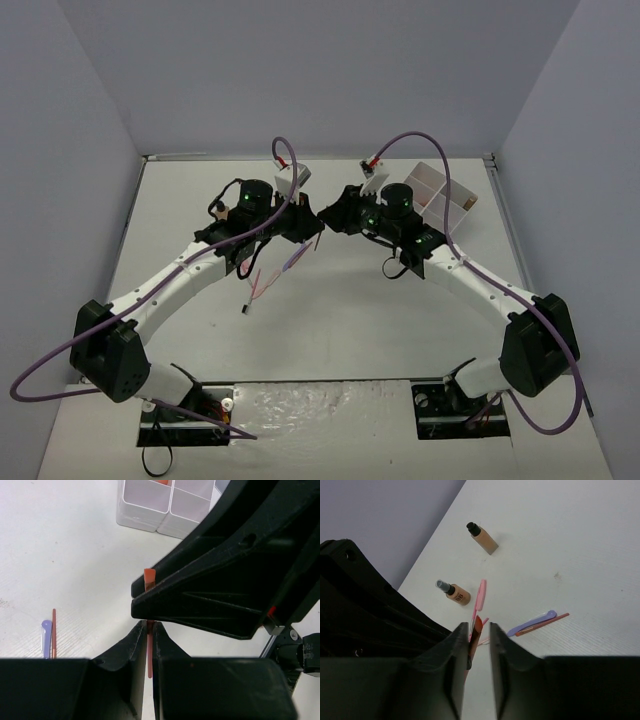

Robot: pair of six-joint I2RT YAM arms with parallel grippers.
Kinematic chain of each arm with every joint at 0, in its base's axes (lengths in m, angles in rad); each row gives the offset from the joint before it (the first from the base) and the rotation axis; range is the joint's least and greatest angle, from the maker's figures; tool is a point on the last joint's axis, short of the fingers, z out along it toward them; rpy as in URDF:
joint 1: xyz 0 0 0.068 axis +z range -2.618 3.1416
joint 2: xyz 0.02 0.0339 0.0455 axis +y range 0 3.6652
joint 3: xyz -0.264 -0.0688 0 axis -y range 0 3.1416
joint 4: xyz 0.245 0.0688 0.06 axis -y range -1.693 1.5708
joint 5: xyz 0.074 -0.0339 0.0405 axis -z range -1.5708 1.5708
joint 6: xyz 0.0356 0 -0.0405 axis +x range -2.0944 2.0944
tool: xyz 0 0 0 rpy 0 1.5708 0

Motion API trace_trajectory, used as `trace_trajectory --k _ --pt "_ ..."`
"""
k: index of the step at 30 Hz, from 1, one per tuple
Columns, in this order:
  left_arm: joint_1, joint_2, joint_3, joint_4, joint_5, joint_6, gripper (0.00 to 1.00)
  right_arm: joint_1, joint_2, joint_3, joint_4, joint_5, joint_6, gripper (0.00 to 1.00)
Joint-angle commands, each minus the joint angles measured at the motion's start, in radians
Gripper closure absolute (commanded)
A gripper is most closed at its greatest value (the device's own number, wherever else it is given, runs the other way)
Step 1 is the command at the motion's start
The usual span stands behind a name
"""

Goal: Organize the makeup

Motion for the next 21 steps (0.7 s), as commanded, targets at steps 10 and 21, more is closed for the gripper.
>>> trace_trajectory --k 10,21 --pt "-0.008 -0.042 0.018 0.036 -0.039 -0.019 0.89 0.004 -0.024 0.062 0.005 0.066 -0.141 1.0" --pt "-0.003 -0.126 -0.085 -0.174 -0.333 0.02 0.22 -0.192 -0.023 0.056 0.036 0.226 -0.325 1.0"
